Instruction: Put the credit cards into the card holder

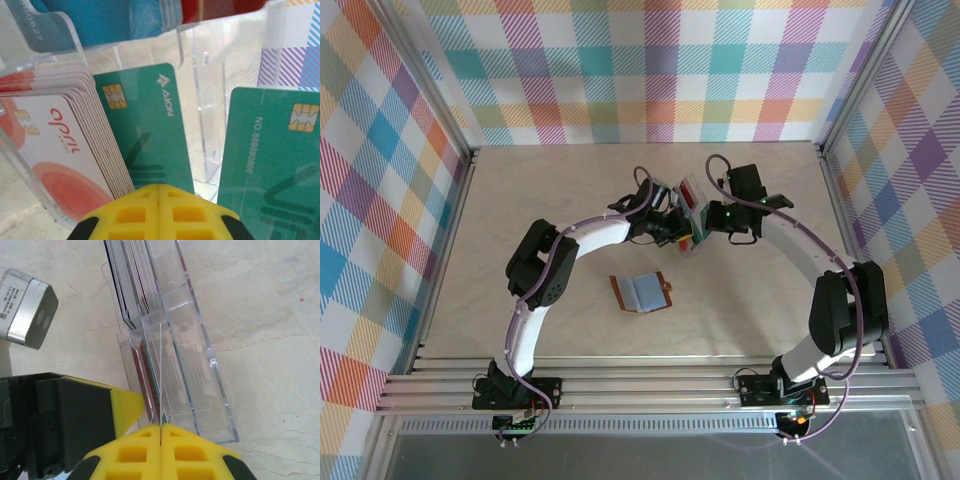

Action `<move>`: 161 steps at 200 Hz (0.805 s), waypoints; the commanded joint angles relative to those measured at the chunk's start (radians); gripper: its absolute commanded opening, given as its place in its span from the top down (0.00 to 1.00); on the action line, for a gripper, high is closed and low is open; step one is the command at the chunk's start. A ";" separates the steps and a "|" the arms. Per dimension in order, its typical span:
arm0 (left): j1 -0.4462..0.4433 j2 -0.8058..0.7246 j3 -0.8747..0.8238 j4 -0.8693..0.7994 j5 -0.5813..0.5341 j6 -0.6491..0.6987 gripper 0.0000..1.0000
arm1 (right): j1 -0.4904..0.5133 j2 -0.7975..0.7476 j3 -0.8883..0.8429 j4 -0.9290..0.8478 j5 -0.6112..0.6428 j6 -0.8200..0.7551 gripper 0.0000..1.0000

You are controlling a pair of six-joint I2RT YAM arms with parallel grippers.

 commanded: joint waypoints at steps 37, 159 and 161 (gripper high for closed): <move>-0.021 -0.189 -0.054 -0.030 0.030 0.048 0.92 | 0.025 -0.094 -0.030 0.011 0.040 0.019 1.00; -0.042 -0.589 -0.537 -0.395 -0.346 0.288 0.76 | 0.327 -0.219 -0.297 0.288 -0.081 0.091 1.00; -0.043 -0.585 -0.538 -0.398 -0.348 0.289 0.77 | 0.331 -0.217 -0.300 0.294 -0.085 0.091 1.00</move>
